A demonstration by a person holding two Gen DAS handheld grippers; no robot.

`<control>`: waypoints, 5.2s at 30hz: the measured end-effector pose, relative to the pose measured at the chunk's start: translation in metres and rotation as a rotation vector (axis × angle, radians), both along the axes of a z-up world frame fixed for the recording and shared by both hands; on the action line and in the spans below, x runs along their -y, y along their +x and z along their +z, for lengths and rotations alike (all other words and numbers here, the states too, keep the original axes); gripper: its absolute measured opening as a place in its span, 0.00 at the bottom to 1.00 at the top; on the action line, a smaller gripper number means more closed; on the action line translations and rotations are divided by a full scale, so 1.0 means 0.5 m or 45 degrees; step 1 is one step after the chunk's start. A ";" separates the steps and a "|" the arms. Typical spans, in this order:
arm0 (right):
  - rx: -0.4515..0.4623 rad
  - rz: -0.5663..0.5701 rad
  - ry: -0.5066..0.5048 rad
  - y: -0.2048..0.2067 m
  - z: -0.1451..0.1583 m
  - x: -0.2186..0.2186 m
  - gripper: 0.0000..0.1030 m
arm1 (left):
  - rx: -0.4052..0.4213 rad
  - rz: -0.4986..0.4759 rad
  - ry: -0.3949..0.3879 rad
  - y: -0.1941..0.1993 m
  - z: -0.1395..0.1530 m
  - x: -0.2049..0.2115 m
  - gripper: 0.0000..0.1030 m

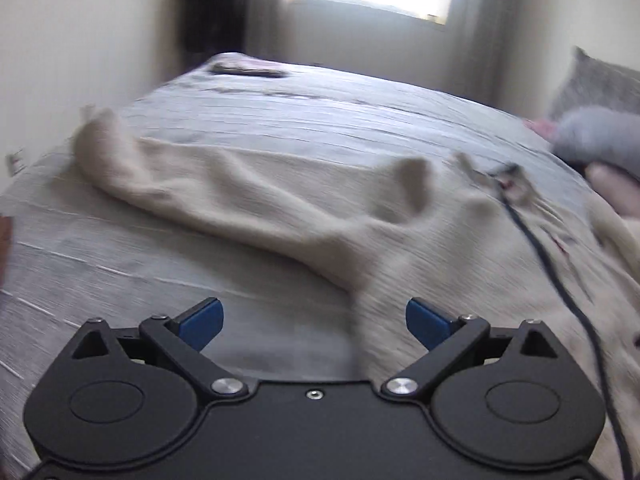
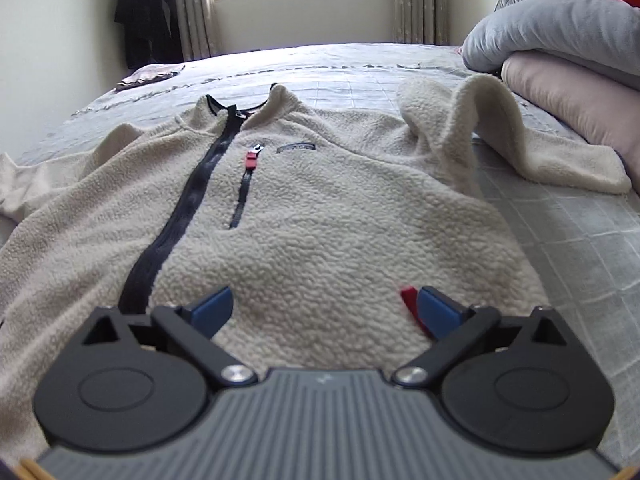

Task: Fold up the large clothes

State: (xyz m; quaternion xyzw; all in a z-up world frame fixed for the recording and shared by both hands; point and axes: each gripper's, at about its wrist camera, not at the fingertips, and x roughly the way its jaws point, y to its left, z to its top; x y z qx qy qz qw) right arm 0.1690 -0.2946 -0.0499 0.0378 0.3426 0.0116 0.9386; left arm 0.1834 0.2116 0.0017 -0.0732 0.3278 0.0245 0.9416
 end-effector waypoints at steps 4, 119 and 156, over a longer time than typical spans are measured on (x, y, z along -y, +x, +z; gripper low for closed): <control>0.015 -0.007 -0.012 0.031 -0.021 -0.019 0.97 | -0.029 0.233 -0.032 0.080 -0.017 -0.141 0.95; 0.026 -0.836 0.059 0.376 -0.038 0.611 0.11 | -0.102 -0.038 -0.019 0.155 -0.045 0.446 0.96; 0.461 -0.640 -0.230 0.250 0.295 0.641 0.10 | -0.038 -0.905 -0.266 0.303 -0.089 1.109 0.34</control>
